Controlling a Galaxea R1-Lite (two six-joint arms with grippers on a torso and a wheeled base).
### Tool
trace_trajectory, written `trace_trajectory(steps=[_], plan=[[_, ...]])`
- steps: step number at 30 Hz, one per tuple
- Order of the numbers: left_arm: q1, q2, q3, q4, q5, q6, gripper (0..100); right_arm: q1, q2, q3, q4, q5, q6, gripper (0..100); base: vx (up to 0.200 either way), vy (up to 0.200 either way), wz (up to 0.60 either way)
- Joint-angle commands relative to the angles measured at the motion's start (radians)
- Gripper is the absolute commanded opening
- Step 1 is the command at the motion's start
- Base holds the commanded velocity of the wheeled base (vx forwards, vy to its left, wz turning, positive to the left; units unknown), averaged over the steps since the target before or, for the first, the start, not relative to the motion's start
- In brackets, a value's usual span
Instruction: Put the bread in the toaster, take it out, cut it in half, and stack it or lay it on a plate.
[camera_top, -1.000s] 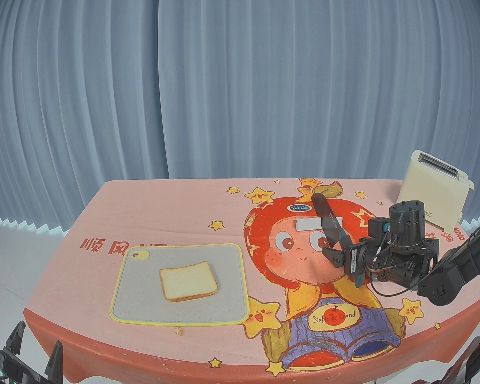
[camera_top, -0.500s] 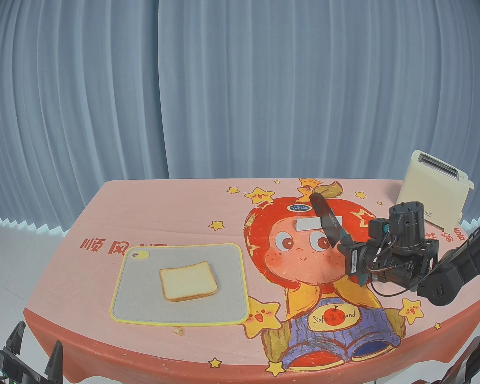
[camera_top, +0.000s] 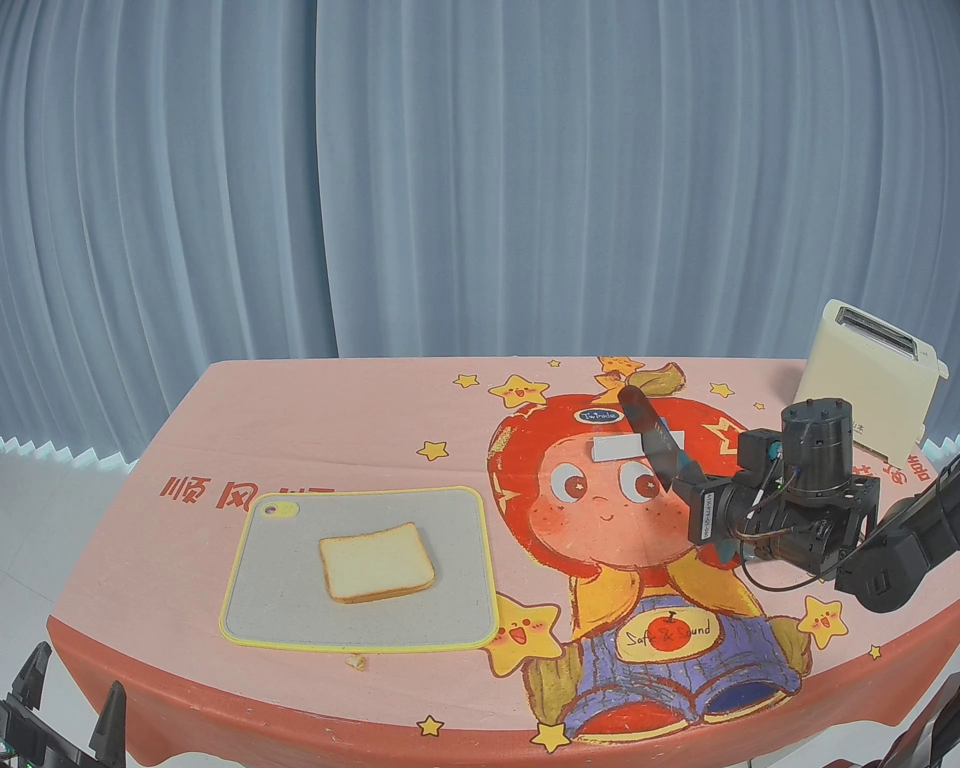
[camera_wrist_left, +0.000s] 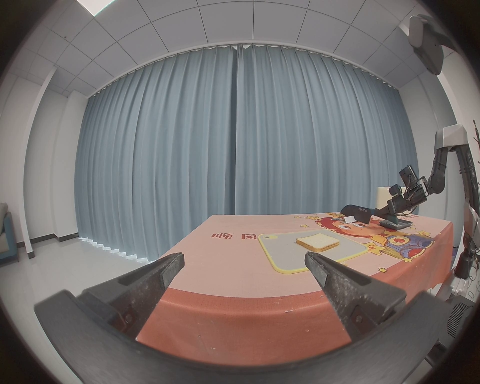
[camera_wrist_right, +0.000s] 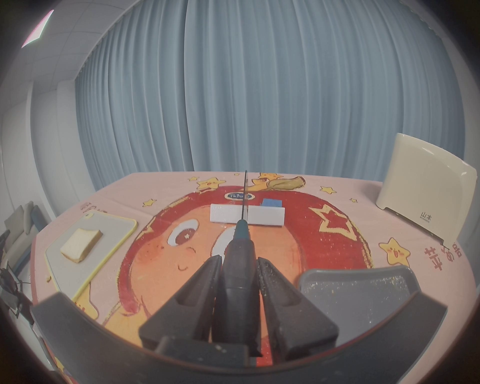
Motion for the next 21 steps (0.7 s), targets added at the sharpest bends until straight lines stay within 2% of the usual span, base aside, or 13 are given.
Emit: trace_trajectory(steps=[1, 7, 18, 21], plan=[[0.0, 0.002, 0.018, 0.0, 0.0, 0.0, 100, -0.004, -0.029, 0.002, -0.058, 0.001, 0.0, 0, 0.0, 0.0, 0.0], [0.002, 0.002, 0.018, 0.0, 0.0, 0.0, 100, 0.016, -0.124, 0.018, -0.079, 0.001, -0.002, 0, 0.0, 0.0, 0.0], [0.0, 0.0, 0.018, 0.001, -0.002, 0.002, 100, 0.052, -0.167, 0.036, -0.077, 0.001, -0.005, 0, 0.0, 0.0, 0.0], [0.0, 0.0, 0.018, 0.001, -0.002, 0.003, 100, 0.085, -0.196, 0.044, -0.077, 0.001, -0.005, 0, 0.0, 0.0, 0.0]])
